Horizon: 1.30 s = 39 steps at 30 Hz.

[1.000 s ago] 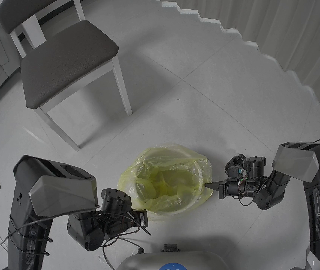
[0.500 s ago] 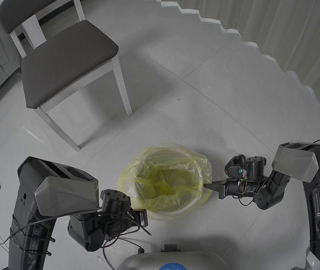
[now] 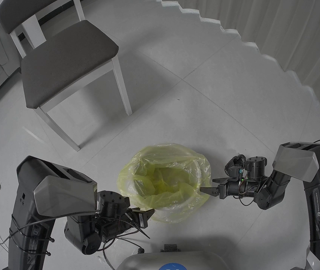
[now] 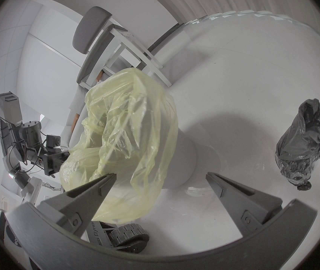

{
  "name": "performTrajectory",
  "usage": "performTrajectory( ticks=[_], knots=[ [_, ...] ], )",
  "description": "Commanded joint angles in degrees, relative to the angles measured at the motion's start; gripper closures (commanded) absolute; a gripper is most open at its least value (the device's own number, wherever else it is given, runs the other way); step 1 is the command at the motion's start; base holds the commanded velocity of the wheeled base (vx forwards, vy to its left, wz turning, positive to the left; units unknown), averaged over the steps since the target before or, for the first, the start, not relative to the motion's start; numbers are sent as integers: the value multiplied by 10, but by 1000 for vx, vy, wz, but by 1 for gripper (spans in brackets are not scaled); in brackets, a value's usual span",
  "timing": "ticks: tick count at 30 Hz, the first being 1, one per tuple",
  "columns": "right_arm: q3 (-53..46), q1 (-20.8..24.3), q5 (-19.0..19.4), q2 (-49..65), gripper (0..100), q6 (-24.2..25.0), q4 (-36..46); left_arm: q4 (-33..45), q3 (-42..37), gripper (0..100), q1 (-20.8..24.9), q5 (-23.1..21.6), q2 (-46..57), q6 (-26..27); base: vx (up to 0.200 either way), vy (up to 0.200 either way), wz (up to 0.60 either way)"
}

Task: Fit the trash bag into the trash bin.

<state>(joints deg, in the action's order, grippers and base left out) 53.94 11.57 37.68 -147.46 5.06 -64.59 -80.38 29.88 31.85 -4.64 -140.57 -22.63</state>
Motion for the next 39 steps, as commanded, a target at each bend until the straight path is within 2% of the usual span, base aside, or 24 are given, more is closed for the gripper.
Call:
performTrajectory(
  ticks=[1, 16, 22, 25, 30, 35, 39],
  knots=[
    [0, 0, 0, 1, 0, 0, 0, -9, -18, 0, -2, -6, 4, -1, 0, 0, 0],
    [0, 0, 0, 0, 0, -4, 0, -54, -84, 0, -14, -10, -7, 14, 0, 0, 0],
    [-14, -3, -1, 10, 0, -15, -1, -94, -114, 0, -41, -13, 19, 21, 0, 0, 0],
    [-23, -11, 0, 31, 0, -19, -1, -94, -124, 0, -79, -45, 76, 23, 0, 0, 0],
    [-35, -17, 0, 53, 0, -19, 0, -91, -114, 0, -118, -61, 115, 58, 0, 0, 0],
    [-53, -25, 0, 78, 0, -20, 0, -73, -76, 0, -122, -65, 123, 77, 0, 0, 0],
    [-59, -37, 0, 109, 0, -28, 1, 21, -7, 0, -122, -65, 146, 94, 0, 0, 0]
  ],
)
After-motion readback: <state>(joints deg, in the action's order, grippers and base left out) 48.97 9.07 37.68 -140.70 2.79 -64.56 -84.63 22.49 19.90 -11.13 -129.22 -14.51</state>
